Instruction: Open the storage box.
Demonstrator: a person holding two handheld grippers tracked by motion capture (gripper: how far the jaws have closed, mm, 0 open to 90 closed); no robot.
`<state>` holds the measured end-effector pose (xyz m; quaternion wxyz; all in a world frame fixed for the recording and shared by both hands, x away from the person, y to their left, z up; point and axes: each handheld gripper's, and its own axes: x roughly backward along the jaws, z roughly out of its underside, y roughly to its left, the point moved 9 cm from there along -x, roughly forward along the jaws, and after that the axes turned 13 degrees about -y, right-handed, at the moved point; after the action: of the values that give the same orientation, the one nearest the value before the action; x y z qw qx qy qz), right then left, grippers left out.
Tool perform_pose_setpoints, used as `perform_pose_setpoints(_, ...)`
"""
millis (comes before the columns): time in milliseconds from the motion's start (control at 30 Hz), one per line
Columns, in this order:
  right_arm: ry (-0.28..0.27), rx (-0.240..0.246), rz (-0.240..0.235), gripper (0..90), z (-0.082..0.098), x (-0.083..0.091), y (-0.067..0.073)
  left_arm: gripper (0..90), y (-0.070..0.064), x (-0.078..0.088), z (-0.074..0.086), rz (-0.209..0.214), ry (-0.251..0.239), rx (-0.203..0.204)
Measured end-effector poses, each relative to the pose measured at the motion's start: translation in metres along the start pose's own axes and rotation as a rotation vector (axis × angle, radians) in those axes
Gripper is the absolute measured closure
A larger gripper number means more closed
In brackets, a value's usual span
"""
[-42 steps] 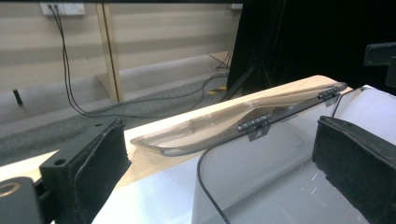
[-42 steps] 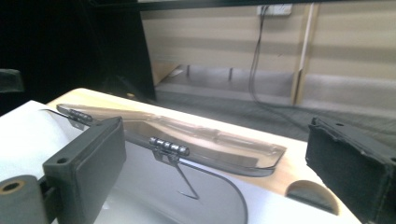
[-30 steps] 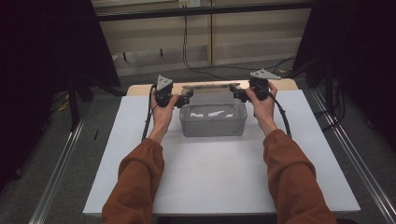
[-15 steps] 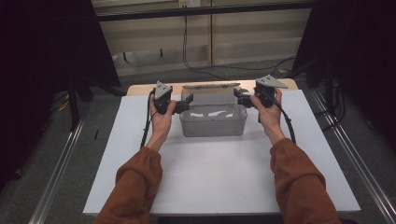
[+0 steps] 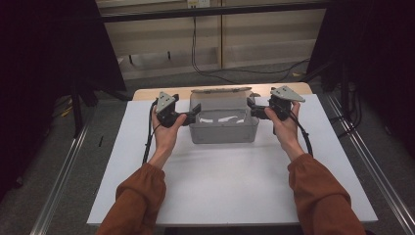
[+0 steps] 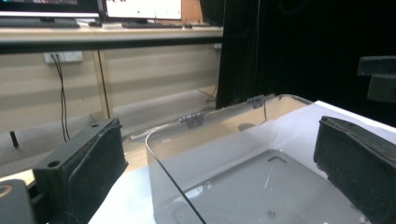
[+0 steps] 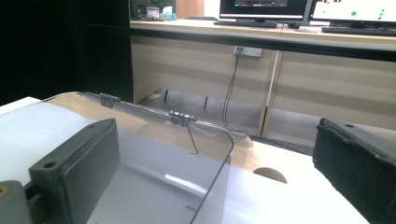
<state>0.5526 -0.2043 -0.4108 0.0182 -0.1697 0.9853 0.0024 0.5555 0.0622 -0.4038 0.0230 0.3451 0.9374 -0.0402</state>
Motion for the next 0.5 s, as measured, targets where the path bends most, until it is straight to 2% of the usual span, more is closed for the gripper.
perform_pose_setpoints(100,-0.017,0.002,-0.017,0.6,-0.002,0.006,0.003,3.6,-0.001,0.007,-0.006,-0.015,-0.029,-0.028)
perform_pose_setpoints(167,-0.018,-0.001,-0.018,0.6,-0.003,0.01,0.004,3.8,-0.003,0.013,-0.007,-0.015,-0.034,-0.015)
perform_pose_setpoints(233,-0.026,0.011,-0.009,0.5,-0.004,0.015,0.004,3.8,-0.005,0.017,-0.007,-0.01,-0.036,-0.041)
perform_pose_setpoints(400,-0.015,0.028,0.012,0.4,0.001,0.025,0.001,3.6,-0.009,0.028,-0.004,0.003,-0.036,-0.03)
perform_pose_setpoints(467,-0.013,0.031,0.014,0.4,0.003,0.03,0.001,3.6,-0.011,0.033,-0.001,-0.001,-0.035,-0.047)
perform_pose_setpoints(500,-0.009,0.039,0.015,0.4,0.004,0.032,0.002,3.6,-0.012,0.035,0.001,0.002,-0.033,-0.035)
